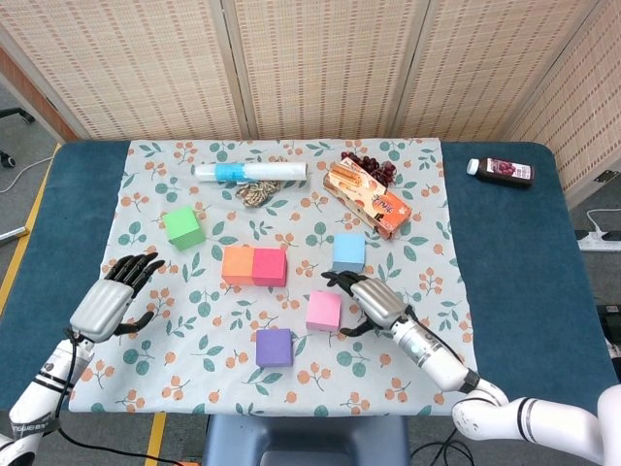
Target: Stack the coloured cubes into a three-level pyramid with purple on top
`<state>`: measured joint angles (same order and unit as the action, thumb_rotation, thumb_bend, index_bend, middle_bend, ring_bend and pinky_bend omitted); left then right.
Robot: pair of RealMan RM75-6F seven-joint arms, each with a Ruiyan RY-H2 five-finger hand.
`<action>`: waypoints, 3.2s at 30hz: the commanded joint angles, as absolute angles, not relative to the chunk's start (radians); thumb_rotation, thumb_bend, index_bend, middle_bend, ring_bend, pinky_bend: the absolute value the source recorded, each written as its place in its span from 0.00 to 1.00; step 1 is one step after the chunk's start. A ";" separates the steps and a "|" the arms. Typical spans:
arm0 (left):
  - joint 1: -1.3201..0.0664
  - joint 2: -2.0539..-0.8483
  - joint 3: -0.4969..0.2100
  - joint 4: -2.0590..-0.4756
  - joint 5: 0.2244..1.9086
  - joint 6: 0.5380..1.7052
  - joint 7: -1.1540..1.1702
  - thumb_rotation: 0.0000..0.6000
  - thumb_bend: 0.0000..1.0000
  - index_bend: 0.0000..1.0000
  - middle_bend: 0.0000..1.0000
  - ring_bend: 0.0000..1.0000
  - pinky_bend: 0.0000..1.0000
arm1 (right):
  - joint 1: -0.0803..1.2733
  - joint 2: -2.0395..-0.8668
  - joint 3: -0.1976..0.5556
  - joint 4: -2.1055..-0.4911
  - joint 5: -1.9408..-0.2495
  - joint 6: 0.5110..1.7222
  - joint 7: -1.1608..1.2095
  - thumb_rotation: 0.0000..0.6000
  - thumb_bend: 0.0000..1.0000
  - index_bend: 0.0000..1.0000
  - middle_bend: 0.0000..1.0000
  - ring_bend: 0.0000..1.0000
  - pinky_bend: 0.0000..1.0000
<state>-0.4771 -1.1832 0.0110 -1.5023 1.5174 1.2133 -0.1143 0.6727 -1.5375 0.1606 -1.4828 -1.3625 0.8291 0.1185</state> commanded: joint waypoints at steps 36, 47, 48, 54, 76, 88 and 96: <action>-0.459 -1.172 0.005 -1.444 1.584 1.227 -0.262 1.00 0.35 0.04 0.00 0.00 0.10 | 0.800 -1.611 0.222 -1.350 -1.421 0.880 0.119 1.00 0.10 0.42 0.36 0.28 0.30; -0.461 -1.156 -0.001 -1.468 1.573 1.212 -0.245 1.00 0.34 0.03 0.00 0.00 0.10 | 0.897 -1.543 0.255 -1.339 -1.391 0.779 0.056 1.00 0.10 0.41 0.36 0.23 0.13; -0.461 -1.156 -0.002 -1.470 1.572 1.211 -0.244 1.00 0.34 0.03 0.00 0.00 0.10 | 0.903 -1.543 0.258 -1.334 -1.385 0.774 0.056 1.00 0.10 0.41 0.36 0.22 0.12; -0.463 -1.155 -0.004 -1.475 1.569 1.201 -0.236 1.00 0.35 0.03 0.00 0.00 0.10 | 0.926 -1.554 0.266 -1.285 -1.355 0.750 0.098 1.00 0.10 0.40 0.36 0.19 0.09; -0.469 -1.160 -0.009 -1.475 1.561 1.178 -0.238 1.00 0.35 0.02 0.00 0.00 0.10 | 1.003 -1.692 0.226 -1.020 -1.403 0.709 0.354 1.00 0.10 0.34 0.36 0.14 0.00; -0.477 -1.158 -0.006 -1.467 1.571 1.166 -0.256 1.00 0.35 0.02 0.00 0.00 0.10 | 1.021 -1.756 0.209 -0.924 -1.417 0.714 0.411 1.00 0.10 0.30 0.36 0.11 0.00; -0.475 -1.163 -0.004 -1.456 1.574 1.168 -0.268 1.00 0.35 0.02 0.00 0.00 0.10 | 1.035 -1.776 0.200 -0.891 -1.418 0.700 0.428 1.00 0.10 0.25 0.36 0.08 0.00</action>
<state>-0.4754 -1.1631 -0.0035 -1.4556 1.5739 1.1682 -0.2677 1.0342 -1.7756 0.2004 -0.8916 -1.4178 0.7010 0.4277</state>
